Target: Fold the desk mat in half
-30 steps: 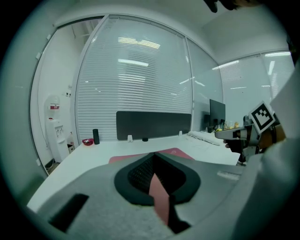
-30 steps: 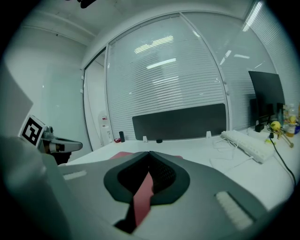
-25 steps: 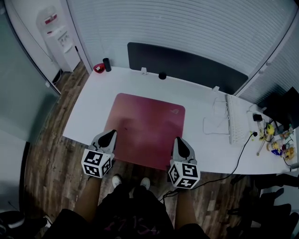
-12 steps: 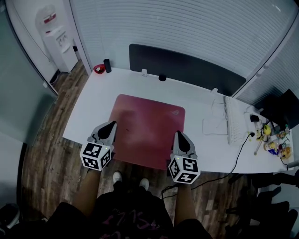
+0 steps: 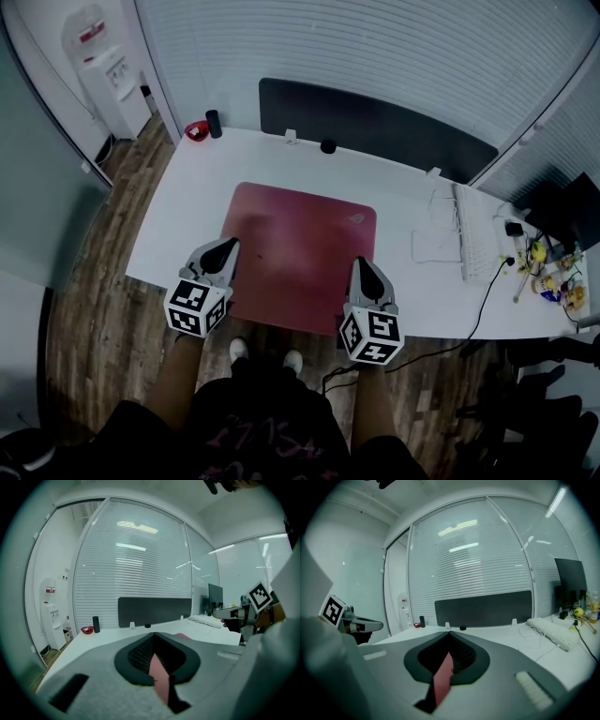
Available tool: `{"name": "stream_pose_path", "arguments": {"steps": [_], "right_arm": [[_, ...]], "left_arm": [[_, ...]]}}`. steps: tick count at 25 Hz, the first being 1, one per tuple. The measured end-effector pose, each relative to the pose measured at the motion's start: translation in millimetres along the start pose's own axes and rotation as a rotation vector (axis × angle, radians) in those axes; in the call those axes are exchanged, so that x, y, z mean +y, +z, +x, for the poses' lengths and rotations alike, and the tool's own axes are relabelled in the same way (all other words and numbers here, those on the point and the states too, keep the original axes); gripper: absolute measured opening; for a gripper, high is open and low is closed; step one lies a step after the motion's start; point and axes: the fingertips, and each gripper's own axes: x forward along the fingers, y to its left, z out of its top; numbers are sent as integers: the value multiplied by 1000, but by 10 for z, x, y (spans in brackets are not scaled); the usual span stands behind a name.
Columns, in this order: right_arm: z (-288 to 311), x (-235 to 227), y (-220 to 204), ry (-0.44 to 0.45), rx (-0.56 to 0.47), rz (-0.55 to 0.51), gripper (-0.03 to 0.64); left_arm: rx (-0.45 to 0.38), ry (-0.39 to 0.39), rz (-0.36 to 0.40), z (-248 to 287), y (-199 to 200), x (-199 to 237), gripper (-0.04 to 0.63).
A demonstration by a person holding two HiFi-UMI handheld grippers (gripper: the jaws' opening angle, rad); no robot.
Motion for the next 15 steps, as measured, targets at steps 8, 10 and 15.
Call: {"name": "stream_pose_path", "arguments": {"steps": [8, 10, 15], "right_arm": [[-10, -5, -255, -14, 59, 13, 11], [-21, -7, -345, -17, 76, 19, 11], [-77, -23, -604, -29, 124, 33, 11]], "left_arm": [[50, -20, -19, 27, -242, -11, -2], [65, -24, -22, 31, -323, -19, -2], [111, -38, -36, 29, -583, -61, -2]]}}
